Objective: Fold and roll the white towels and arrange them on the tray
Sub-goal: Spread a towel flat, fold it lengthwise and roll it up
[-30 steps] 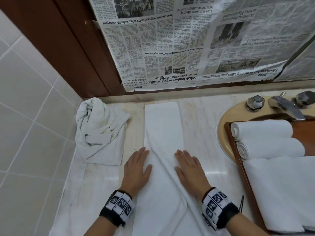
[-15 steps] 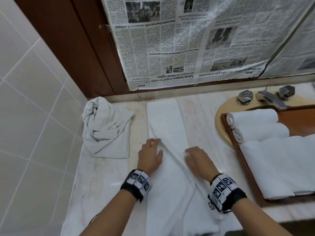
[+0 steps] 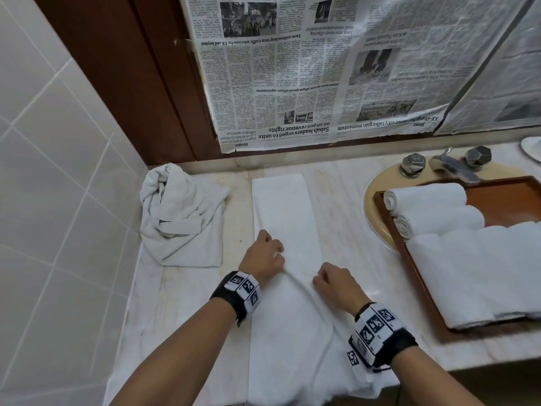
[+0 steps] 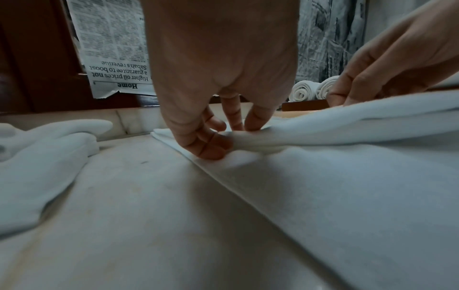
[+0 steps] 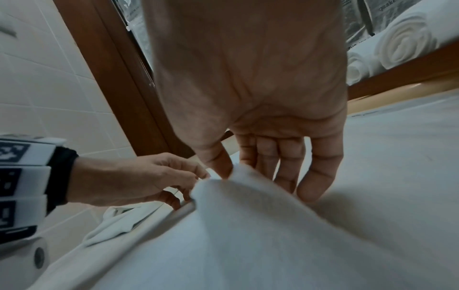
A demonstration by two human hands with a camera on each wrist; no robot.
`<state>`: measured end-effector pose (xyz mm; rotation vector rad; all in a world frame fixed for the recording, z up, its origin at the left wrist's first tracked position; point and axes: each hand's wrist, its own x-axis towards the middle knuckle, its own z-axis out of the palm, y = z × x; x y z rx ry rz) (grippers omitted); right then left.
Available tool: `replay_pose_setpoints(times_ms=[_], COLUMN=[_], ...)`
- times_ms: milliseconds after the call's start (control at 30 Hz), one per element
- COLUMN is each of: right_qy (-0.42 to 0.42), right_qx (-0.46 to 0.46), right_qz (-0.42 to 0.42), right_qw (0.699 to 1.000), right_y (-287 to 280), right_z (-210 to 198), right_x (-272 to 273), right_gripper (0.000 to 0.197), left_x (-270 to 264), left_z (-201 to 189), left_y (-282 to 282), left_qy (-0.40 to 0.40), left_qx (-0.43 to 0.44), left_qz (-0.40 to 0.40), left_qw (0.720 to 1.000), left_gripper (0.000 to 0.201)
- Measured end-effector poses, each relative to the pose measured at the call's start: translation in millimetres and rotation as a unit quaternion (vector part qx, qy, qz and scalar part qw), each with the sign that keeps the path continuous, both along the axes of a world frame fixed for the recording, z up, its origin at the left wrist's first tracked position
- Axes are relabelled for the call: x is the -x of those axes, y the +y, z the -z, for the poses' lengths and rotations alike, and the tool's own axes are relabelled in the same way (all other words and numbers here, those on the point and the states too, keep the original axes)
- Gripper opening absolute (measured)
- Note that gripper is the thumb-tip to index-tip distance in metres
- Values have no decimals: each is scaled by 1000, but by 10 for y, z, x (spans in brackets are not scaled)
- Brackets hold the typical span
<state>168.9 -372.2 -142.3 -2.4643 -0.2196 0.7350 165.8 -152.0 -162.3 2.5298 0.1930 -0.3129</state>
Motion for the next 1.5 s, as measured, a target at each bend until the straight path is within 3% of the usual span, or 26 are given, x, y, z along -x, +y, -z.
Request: replay_pose_setpoints(times_ms=[100,200,267,400,567,833,1067,1367,1500], right_qy=[-15,-60,-70,-88,-114,-66,-81,0,48], right_qx=[-23,-23,-8,63,97,16,-61,-32,-34], right_qz=[-9,-41,-73,-142,-106,-67,-124,-160,-179], right_qw=[1000,997,995,984,983,995,987,987,982], right_y=[-18,-24,-20,32,169,223,683,978,923], right_z=[-56,-128,-140,-74,-34,-243,-598,-234,-74], right_x=[69,171,220,340,360,306,515,914,952], right_gripper=[15,30,37,29,34,19,19,14,33], left_x=[-2,19,59,174,263,282,457,557,580], left_z=[10,53,89,147,196,150,123,110,94], left_y=[53,101,126,134,111,156,283,377,326], left_qy=[7,-4,-33,-79,-90,-100,-150,-96,-89], left_qx=[1,10,14,32,37,74,101,56,64], left_qz=[8,16,14,-19,-43,-80,-117,-134,-171], left_qw=[1000,1000,999,996,994,989,977,985,979], left_gripper=[25,18,15,16,20,12,16,27,23])
